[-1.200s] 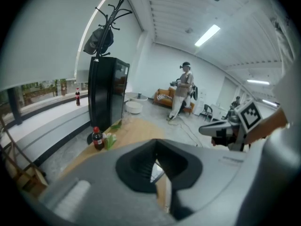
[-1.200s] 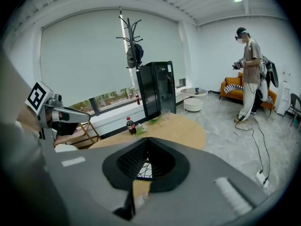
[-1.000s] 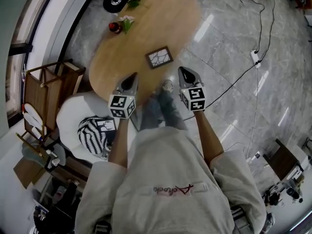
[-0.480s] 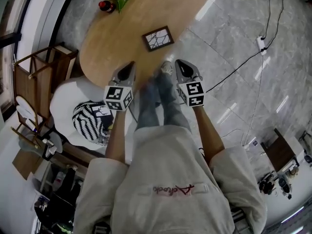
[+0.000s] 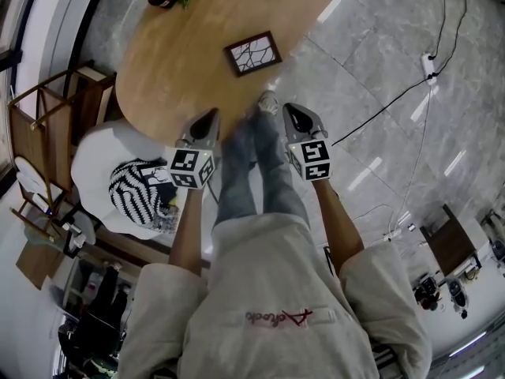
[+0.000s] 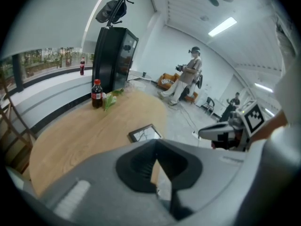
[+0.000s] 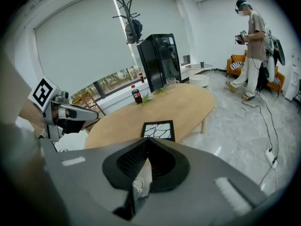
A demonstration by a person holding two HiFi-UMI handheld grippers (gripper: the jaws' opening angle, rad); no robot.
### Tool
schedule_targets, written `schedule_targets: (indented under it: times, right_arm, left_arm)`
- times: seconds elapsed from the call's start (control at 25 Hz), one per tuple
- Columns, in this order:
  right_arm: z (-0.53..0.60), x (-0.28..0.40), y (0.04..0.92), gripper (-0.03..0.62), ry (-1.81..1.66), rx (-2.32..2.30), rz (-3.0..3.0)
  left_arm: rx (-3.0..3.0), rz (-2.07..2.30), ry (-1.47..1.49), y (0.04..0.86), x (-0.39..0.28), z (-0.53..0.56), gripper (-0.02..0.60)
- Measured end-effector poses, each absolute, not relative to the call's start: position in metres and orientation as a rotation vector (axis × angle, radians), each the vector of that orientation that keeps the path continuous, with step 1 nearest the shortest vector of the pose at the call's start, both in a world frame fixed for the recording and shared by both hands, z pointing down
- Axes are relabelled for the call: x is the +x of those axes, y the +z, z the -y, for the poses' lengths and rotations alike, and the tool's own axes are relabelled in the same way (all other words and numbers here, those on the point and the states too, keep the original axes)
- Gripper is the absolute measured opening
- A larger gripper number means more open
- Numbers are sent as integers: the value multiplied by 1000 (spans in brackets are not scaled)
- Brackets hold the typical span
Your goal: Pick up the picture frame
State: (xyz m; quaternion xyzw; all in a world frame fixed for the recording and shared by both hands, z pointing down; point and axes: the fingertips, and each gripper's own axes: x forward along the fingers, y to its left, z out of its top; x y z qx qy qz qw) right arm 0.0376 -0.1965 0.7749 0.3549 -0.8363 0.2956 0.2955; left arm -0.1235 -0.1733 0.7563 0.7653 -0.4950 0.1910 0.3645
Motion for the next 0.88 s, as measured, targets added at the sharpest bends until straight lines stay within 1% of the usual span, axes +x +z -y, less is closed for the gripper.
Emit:
schedule_targets:
  times: [0.48,0.88]
  right_arm:
    - [170,35,821,3,834,884,2188]
    - [181,33,847,3,829,865,2182]
  left_arm:
    - [1928,1253,493,801,-120,161,0]
    - [1906,1263,476,832,-122,174,-1]
